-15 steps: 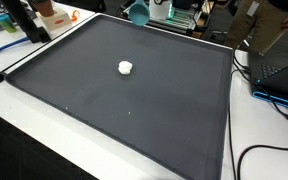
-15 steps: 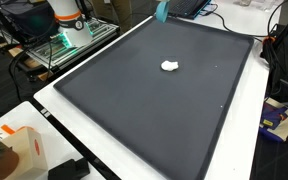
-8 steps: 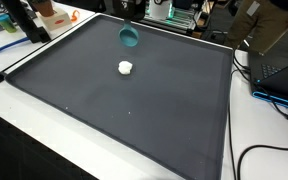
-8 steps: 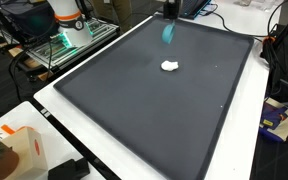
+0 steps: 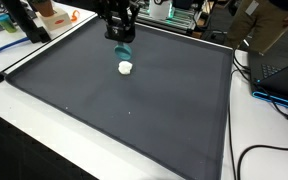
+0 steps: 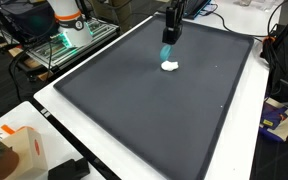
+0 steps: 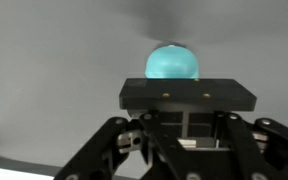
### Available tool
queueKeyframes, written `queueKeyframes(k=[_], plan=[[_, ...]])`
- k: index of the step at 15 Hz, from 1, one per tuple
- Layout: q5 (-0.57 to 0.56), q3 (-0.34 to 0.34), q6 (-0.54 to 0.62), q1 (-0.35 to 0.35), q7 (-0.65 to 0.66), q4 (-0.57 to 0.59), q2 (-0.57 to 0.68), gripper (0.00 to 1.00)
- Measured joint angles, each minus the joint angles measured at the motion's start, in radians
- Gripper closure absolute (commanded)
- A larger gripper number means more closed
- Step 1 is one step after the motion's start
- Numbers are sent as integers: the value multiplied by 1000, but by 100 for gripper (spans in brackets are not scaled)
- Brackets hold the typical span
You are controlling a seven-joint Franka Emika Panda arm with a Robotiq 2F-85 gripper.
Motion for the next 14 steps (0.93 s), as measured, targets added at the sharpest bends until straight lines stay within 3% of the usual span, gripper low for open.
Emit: queueKeyframes(k=[14], plan=[[-2,0,101,8,4,5,53,78]])
